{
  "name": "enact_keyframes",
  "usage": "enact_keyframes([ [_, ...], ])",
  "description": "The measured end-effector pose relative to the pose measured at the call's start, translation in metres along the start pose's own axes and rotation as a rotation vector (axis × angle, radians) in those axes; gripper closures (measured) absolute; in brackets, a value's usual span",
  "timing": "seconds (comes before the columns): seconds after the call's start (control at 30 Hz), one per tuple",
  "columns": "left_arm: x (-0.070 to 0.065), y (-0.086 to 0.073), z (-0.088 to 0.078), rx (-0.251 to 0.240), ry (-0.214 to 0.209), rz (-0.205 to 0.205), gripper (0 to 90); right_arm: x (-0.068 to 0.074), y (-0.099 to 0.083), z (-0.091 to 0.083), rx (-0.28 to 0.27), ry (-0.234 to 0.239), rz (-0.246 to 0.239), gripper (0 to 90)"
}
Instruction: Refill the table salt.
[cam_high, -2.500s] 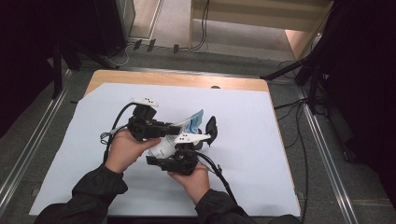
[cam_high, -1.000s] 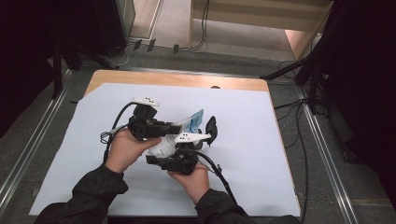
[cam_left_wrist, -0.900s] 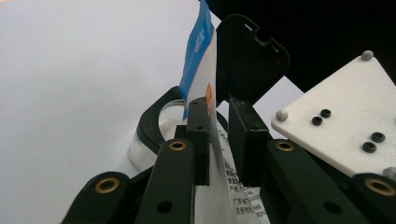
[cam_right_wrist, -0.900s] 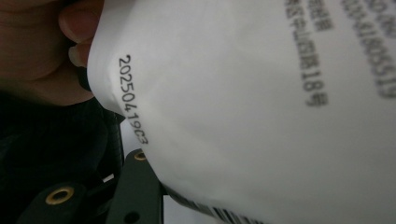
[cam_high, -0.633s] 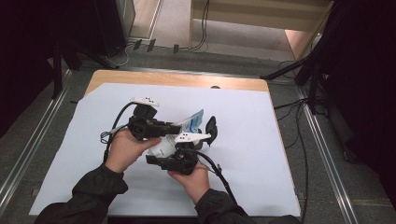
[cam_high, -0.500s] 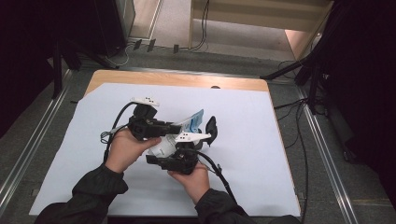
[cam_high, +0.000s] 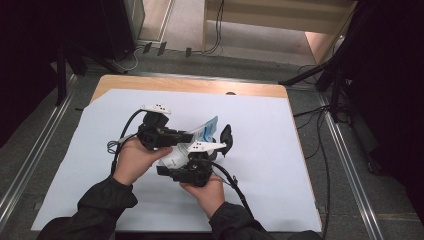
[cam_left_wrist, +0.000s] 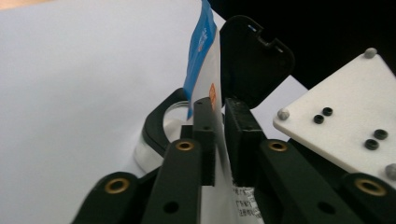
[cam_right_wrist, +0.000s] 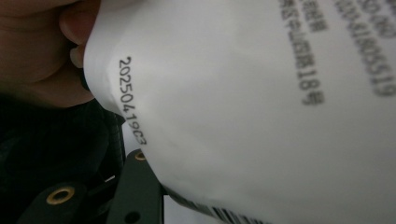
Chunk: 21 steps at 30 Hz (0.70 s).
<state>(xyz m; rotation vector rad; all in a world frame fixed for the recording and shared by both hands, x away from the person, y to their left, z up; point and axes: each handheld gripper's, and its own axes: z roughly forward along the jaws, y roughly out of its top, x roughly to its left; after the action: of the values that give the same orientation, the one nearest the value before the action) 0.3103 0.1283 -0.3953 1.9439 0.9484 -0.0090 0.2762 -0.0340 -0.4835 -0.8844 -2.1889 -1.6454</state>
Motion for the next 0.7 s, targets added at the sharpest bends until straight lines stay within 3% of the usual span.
enact_keyframes([
  [0.27, -0.0006, 0.0004, -0.0015, 0.010, 0.034, 0.014, 90.0, 0.0007, -0.0006, 0.0010, -0.001, 0.008, 0.005, 59.3],
  [0.7, 0.0007, 0.0006, -0.0024, 0.004, 0.006, -0.001, 88.3, 0.0011, -0.0007, -0.0006, -0.001, 0.000, 0.006, 62.4],
])
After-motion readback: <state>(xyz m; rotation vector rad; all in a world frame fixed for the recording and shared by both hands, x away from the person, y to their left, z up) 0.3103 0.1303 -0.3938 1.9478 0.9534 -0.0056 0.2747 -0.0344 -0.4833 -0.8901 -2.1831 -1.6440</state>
